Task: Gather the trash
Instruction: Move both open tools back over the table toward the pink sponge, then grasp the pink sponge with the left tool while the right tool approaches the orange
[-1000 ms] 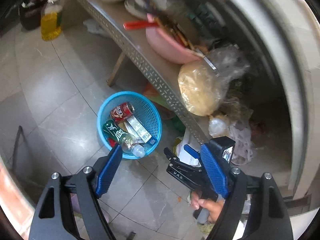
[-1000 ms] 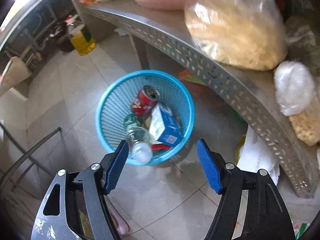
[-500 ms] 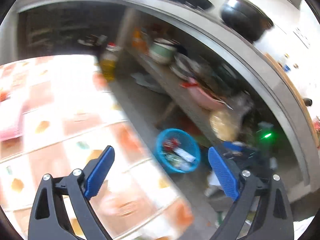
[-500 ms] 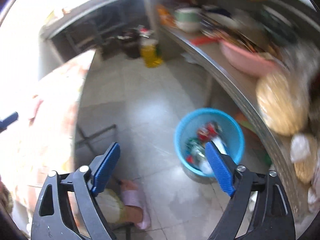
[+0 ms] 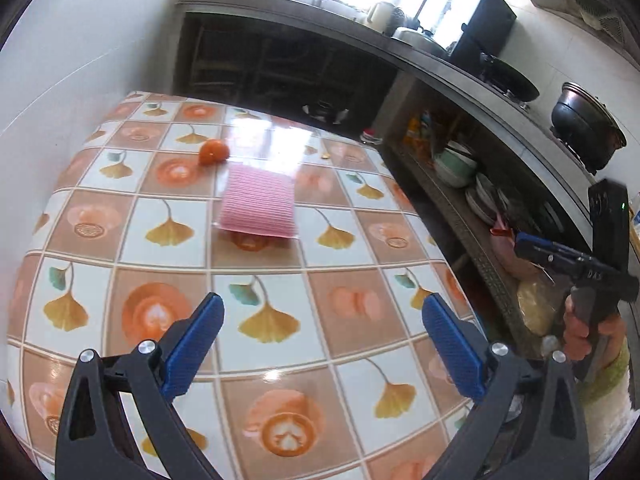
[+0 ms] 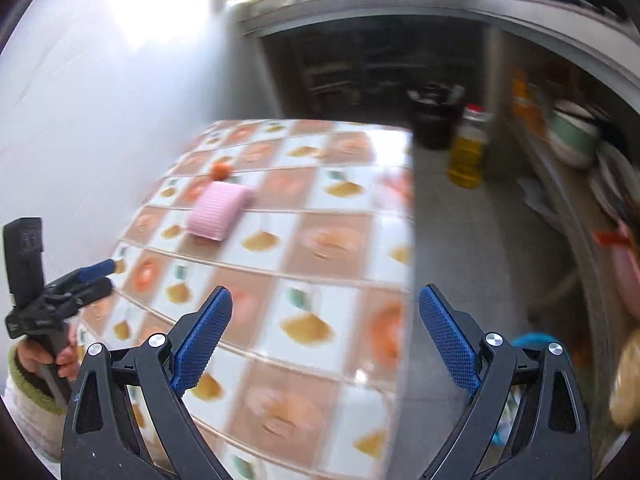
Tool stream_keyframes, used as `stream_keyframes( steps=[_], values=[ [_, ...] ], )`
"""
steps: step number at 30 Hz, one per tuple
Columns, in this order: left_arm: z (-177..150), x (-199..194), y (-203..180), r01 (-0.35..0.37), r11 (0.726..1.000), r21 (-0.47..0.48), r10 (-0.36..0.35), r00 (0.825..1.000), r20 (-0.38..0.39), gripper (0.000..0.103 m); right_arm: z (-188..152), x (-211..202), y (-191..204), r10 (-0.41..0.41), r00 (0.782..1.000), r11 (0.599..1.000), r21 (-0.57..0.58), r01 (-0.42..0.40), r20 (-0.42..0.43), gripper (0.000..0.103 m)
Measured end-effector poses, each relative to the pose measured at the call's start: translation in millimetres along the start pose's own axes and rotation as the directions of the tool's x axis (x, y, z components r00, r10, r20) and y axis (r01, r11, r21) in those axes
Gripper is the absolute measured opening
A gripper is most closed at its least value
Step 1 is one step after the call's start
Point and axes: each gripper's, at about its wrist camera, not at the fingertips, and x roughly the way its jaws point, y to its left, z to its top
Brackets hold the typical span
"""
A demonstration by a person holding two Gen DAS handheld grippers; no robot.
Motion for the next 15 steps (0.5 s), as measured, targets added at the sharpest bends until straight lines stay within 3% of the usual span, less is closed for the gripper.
stream_keyframes(
  steps=[7,15],
  values=[
    [32.5,26.4,18.7,0.012,1.000,-0.003,-0.012,1.000,-0.024,0.097,54.1,38.1,59.7,0.058,0.998,0.990,-0.130,-0.058,0.001,0.090],
    [85.1,110.2,31.0,-0.064,0.998,0.029,0.067,0.989,-0.133,0.097,81.3,69.6,69.4,0.087,0.996,0.988,-0.127,-0.087,-0.001,0.090]
  ],
)
